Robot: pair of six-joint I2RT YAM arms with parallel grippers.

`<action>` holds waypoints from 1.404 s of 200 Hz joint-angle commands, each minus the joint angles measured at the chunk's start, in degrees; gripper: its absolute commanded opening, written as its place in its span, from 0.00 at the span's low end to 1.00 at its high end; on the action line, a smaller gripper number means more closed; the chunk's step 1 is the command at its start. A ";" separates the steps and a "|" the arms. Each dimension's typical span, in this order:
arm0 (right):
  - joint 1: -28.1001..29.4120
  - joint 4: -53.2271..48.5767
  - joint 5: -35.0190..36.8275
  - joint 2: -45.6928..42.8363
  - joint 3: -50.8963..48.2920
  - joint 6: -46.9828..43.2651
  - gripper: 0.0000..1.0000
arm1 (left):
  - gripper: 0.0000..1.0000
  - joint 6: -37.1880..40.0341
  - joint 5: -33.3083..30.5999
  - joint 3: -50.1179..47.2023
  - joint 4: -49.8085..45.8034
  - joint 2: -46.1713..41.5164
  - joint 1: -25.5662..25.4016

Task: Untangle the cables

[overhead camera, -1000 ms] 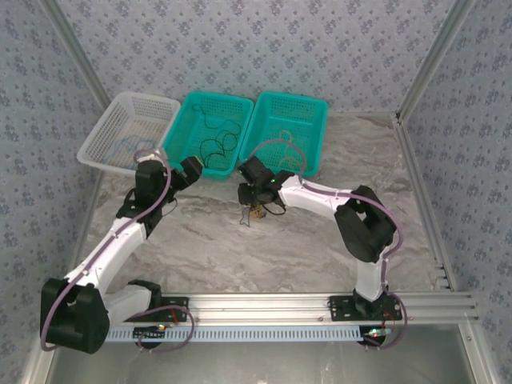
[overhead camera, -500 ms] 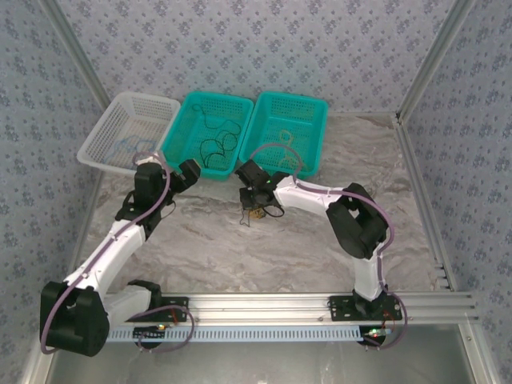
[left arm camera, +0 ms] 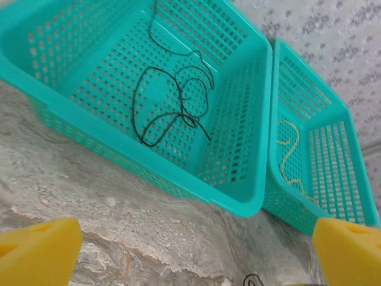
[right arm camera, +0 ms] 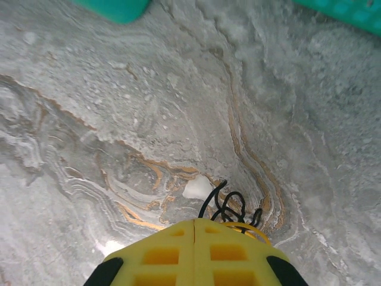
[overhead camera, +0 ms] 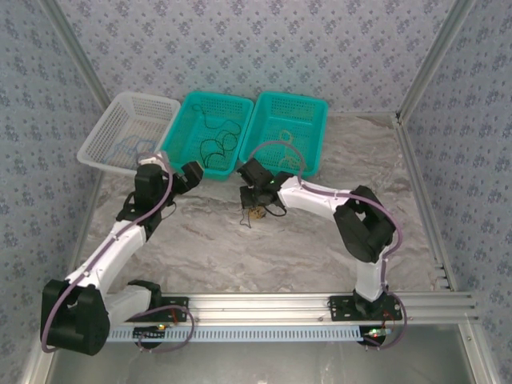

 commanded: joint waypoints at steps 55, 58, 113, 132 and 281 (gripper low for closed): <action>-0.56 9.38 -3.06 -8.81 -6.50 -0.61 0.00 | 0.99 7.19 7.73 -3.55 12.09 3.19 -6.80; -0.66 9.37 -3.40 -8.88 -6.56 -0.70 0.00 | 0.99 7.64 7.73 -3.79 12.78 3.16 -7.19; -4.93 12.10 -11.38 -13.02 -8.22 3.34 0.00 | 0.99 17.51 13.01 -7.97 22.20 4.93 -12.13; -6.40 14.07 -13.40 -15.14 -11.35 5.13 0.00 | 0.99 21.48 15.68 -8.79 25.34 6.70 -15.15; -9.56 15.11 -24.54 -23.25 -12.33 5.82 0.00 | 0.97 32.35 11.25 -3.34 49.89 27.63 -22.46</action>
